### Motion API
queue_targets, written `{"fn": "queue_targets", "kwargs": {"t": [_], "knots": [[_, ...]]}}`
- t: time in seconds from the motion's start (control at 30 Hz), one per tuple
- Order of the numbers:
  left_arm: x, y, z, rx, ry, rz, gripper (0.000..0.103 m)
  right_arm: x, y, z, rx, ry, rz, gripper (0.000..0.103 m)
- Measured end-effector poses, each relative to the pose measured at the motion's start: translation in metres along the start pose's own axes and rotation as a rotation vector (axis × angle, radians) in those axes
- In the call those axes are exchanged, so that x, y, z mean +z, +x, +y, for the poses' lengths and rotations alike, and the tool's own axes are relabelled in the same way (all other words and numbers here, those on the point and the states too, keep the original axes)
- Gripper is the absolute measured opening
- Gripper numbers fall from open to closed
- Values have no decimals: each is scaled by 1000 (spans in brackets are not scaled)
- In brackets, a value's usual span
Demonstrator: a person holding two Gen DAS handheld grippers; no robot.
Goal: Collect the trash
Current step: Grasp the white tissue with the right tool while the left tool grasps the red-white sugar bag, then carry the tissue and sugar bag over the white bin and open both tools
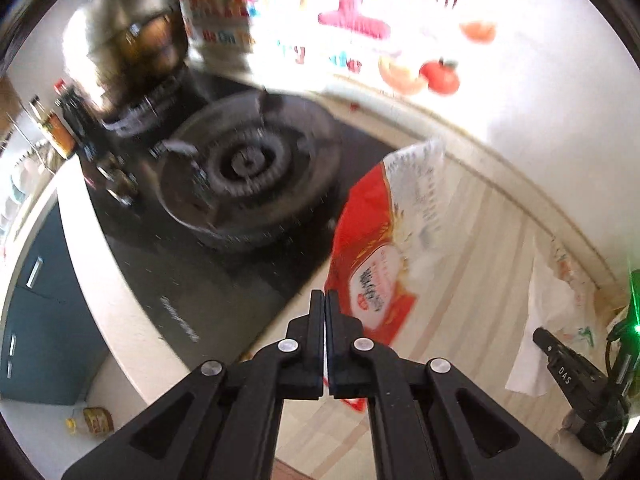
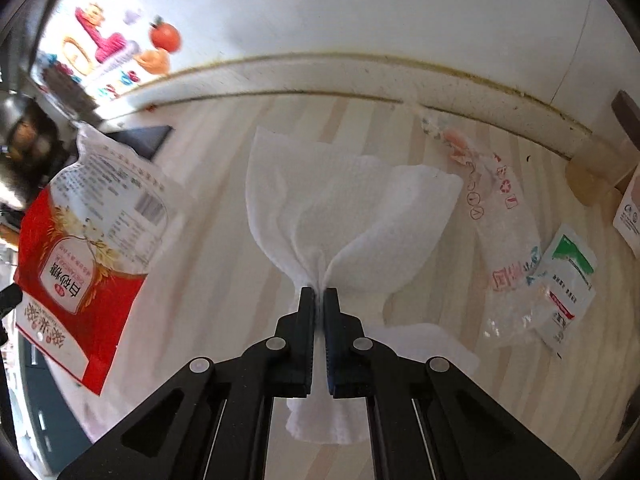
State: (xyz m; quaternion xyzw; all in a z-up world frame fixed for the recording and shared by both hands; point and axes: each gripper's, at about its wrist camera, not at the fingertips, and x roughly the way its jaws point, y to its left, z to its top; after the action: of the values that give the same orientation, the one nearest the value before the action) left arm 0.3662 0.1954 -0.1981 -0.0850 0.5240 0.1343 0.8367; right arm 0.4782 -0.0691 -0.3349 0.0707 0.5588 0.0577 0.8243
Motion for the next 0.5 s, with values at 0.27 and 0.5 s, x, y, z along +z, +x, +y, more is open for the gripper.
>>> {"fn": "queue_targets", "kwargs": {"t": [0.27, 0.5], "knots": [[7, -41, 60, -6, -43, -100, 0, -15, -58, 55, 131, -86, -42, 4], [-11, -81, 129, 22, -121, -158, 0, -51, -85, 140, 270, -226, -13, 4]]}}
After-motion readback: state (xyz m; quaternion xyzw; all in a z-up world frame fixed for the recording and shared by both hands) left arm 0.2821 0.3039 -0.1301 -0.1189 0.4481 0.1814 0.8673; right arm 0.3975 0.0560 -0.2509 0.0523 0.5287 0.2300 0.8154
